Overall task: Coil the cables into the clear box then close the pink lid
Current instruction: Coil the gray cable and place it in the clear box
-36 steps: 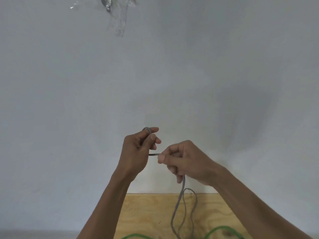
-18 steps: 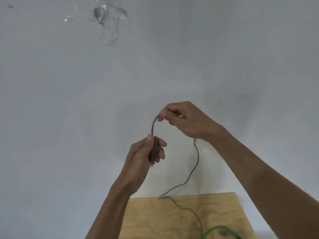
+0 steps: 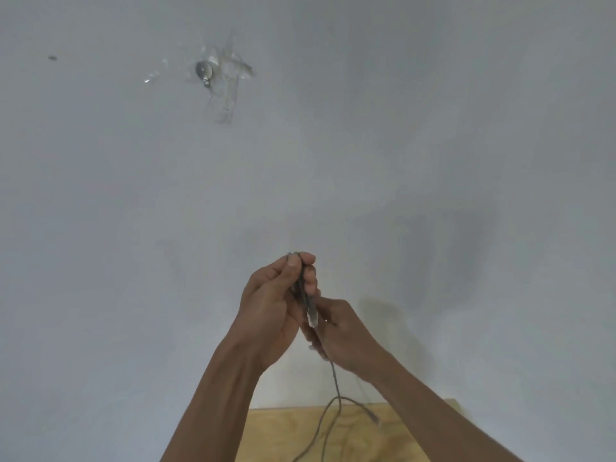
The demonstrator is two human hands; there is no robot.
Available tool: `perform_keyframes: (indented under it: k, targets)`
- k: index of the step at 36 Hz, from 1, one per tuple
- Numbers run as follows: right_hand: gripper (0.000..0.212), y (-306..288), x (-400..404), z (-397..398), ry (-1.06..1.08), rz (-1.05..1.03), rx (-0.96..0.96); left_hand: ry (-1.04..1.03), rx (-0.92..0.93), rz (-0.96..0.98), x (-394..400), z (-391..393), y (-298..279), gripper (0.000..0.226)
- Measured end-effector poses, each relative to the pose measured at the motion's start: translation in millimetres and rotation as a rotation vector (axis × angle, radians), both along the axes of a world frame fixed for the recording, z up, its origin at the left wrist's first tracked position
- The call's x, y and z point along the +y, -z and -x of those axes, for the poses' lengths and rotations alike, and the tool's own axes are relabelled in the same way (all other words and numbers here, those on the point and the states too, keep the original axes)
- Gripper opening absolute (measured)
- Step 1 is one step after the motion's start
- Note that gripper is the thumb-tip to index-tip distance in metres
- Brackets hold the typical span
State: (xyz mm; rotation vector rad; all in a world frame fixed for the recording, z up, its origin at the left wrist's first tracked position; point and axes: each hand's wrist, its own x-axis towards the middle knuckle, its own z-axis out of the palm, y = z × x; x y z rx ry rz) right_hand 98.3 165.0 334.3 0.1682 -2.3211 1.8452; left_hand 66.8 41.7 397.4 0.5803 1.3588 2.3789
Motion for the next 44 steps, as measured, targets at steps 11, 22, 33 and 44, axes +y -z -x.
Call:
perform_keyframes:
  k: [11,22,33,44]
  targets:
    - [0.038,-0.5,-3.1,-12.4,-0.132,-0.104,-0.094,-0.112,0.127,0.107,-3.6,35.2,-5.3,0.019]
    - [0.023,-53.8,30.1,-7.3,-0.009,-0.313,0.183,-0.142,0.302,0.409,-19.8,44.2,10.7,0.019]
    - [0.021,-100.7,49.5,36.9,0.052,-0.291,0.362,0.023,0.195,0.366,-2.8,12.0,6.7,0.05]
    - [0.037,-36.4,24.5,31.8,-0.084,0.176,-0.034,0.145,0.009,0.054,8.9,3.0,-18.0,0.03]
